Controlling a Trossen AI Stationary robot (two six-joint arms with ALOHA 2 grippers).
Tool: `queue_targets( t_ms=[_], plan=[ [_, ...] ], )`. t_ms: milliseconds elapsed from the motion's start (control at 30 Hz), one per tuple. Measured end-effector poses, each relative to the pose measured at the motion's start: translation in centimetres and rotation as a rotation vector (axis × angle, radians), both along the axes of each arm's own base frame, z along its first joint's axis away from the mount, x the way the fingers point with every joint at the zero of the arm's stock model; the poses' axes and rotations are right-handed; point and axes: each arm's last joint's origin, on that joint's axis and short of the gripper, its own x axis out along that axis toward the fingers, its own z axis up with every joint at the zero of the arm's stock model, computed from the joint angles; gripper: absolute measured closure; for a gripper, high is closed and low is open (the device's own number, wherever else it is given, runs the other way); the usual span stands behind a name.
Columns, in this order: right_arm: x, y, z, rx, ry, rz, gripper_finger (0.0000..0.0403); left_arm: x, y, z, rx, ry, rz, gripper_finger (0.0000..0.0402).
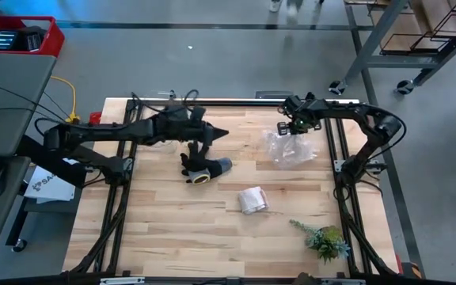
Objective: Roll bandage
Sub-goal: Put the white-brown bandage into the transparent zip bag
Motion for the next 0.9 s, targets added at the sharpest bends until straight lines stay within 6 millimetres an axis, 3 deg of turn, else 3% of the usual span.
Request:
queue_targets(
  t_ms=[167, 300, 533, 700, 900],
  plan=[
    [1.0, 3.1, 1.6, 0.009, 0.021, 0.095, 0.0400, -2.7, -0.6, 3.2, 0.155, -0.093, -0.016, 0.0401],
    [1.8, 5.7, 5.2, -0.118, -0.083, 0.133, 0.0402, -5.8, -1.4, 5.8, 0.247, -0.153, -0.002, 0.0401],
    [2.8, 12.1, 12.8, -0.350, -0.549, 0.364, 0.0402, -9.8, -2.6, 6.9, 0.258, -0.116, -0.017, 0.0401],
    [2.7, 17.0, 16.3, -0.389, -0.833, 0.480, 0.0403, -9.6, -3.6, 6.1, 0.250, -0.046, -0.080, 0.0399],
    [3.3, 21.8, 15.7, -0.287, -0.864, 0.583, 0.0403, -5.5, -5.2, 4.7, 0.206, -0.075, -0.247, 0.0355]
  ],
)
